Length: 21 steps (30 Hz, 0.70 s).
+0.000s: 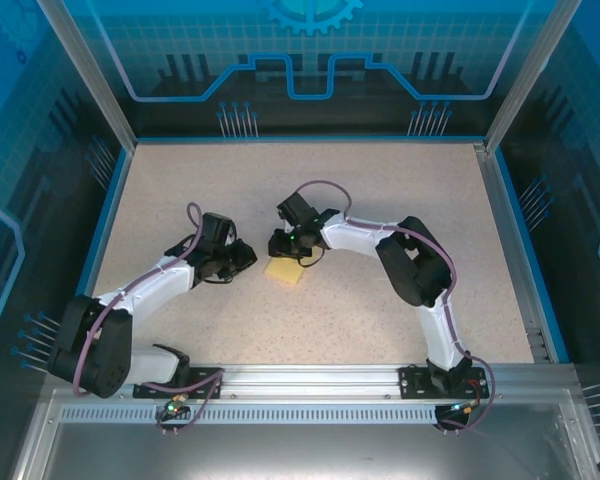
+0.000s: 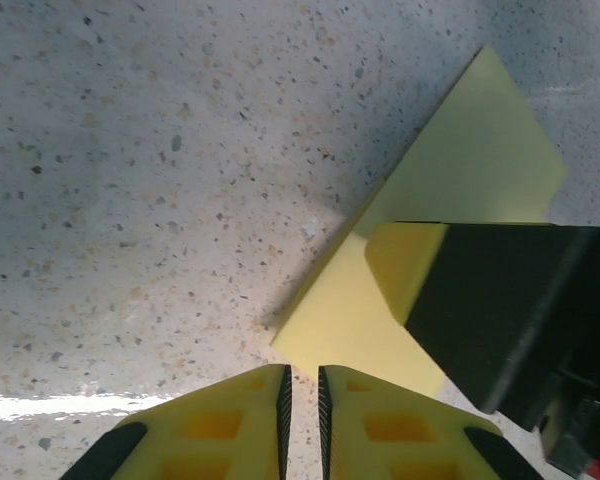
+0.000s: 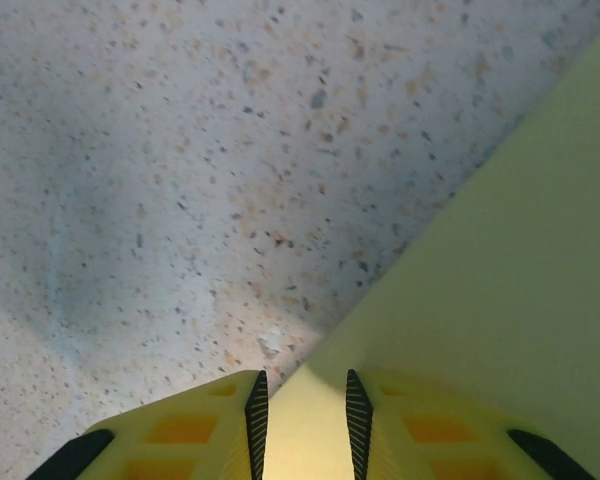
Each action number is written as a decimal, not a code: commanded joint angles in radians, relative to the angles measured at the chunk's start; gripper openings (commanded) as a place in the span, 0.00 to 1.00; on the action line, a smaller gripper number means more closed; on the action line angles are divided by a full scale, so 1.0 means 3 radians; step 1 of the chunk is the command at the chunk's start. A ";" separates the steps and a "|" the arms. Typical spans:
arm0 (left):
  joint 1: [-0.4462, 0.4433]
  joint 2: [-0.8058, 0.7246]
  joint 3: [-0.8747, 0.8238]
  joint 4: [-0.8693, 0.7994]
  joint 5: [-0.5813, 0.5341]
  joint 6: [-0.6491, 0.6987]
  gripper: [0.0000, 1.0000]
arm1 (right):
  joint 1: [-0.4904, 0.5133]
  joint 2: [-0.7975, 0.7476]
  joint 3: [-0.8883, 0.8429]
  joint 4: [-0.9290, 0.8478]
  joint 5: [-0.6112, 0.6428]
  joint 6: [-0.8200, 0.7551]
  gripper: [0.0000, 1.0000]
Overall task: Fold a paper plane with a square sheet of paper (pick it up from the middle)
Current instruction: Third fold the triangle at the center of the table.
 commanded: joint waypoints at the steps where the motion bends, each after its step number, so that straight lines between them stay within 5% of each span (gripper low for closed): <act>1: 0.0025 -0.0033 -0.0041 0.0138 0.0235 0.0026 0.20 | -0.0031 0.0043 -0.0051 -0.0124 -0.0005 -0.0062 0.29; 13: -0.0071 0.0124 -0.0097 0.0499 0.0718 0.0073 0.19 | -0.0082 -0.0260 -0.0605 -0.0193 -0.0383 -0.0712 0.30; 21: -0.0355 0.0310 -0.0181 0.0779 0.0719 -0.0174 0.12 | -0.0142 -0.0838 -0.1089 0.0431 -0.0412 -0.0270 0.28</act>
